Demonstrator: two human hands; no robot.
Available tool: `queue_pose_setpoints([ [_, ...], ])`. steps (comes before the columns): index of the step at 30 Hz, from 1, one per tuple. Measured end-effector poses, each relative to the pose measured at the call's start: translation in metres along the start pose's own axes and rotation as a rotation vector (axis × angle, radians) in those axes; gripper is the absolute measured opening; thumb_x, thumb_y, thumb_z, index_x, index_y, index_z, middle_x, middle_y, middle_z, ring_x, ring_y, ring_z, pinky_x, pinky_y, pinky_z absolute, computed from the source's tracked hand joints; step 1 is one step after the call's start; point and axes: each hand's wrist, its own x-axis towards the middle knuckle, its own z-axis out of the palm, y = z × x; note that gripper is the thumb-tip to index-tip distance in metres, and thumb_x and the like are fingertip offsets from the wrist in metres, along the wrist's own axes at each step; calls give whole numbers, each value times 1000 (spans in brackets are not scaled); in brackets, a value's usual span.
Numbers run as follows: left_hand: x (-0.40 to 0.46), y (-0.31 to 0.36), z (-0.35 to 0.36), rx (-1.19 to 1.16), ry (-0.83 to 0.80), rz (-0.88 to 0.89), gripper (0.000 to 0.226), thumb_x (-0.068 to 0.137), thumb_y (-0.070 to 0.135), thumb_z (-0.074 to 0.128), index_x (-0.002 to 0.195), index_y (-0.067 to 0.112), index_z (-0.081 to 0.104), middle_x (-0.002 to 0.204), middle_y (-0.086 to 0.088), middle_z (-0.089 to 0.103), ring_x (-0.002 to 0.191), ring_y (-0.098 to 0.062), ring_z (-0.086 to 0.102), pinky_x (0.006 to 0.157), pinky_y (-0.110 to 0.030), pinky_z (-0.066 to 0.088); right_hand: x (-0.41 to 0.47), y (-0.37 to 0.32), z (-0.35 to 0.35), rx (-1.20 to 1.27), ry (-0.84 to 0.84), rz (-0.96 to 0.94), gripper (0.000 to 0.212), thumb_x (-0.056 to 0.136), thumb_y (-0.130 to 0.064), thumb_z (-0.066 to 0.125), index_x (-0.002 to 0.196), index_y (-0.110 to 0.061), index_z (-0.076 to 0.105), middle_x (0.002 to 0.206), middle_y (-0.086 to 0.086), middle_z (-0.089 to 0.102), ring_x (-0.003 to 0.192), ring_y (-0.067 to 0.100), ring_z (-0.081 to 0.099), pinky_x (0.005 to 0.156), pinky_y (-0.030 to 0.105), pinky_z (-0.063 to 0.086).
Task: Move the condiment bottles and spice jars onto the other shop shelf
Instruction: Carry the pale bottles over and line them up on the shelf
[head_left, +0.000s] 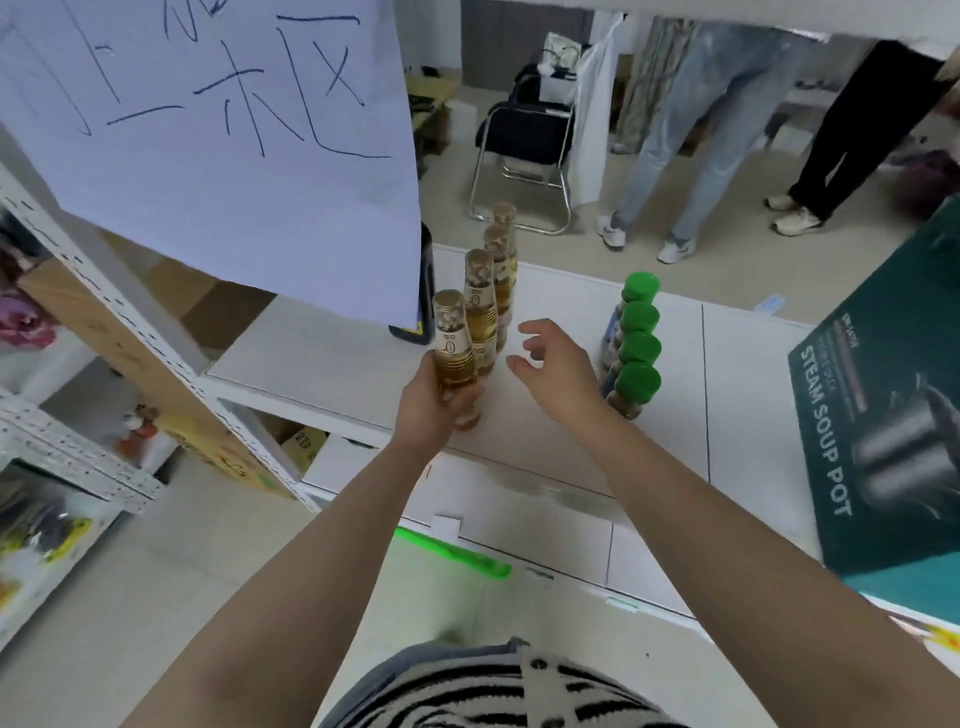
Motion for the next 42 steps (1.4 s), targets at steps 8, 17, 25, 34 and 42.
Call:
queue_pose_setpoints([
  [8, -4, 1, -23, 11, 8, -141, 52, 77, 43, 73, 119, 17, 58, 111, -2, 69, 100, -19, 64, 90, -40, 53, 32, -21, 24, 171, 85, -19, 46, 83, -26, 69, 123, -14, 51, 112, 4, 64, 99, 19, 61, 81, 29, 47],
  [17, -15, 5, -16, -104, -77, -264, 42, 72, 40, 77, 106, 16, 66, 100, -5, 71, 93, -22, 67, 85, -39, 56, 52, -25, 37, 43, 156, 33, 48, 76, -41, 71, 117, -24, 55, 113, 3, 57, 102, 22, 59, 81, 36, 49],
  [25, -26, 0, -19, -197, -114, -327, 30, 80, 31, 73, 104, 17, 63, 101, -6, 68, 93, -22, 65, 80, -36, 55, 54, -20, 32, 79, 131, -22, 39, 79, -31, 72, 111, -17, 54, 110, 1, 61, 100, 21, 60, 78, 33, 45],
  [34, -39, -13, -26, -274, -135, -357, 28, 83, 26, 70, 107, 12, 63, 98, -7, 68, 87, -21, 65, 78, -34, 55, 36, -14, 36, 226, 66, -96, 43, 87, -19, 64, 123, -9, 45, 122, 6, 61, 111, 22, 58, 92, 33, 47],
  [42, -66, -5, -24, -343, -163, -355, 24, 86, 28, 66, 107, 15, 64, 102, -9, 70, 91, -22, 67, 77, -33, 57, 3, 3, 17, 377, -77, 16, 35, 89, -46, 47, 118, -29, 40, 121, 4, 54, 109, 23, 57, 93, 42, 50],
])
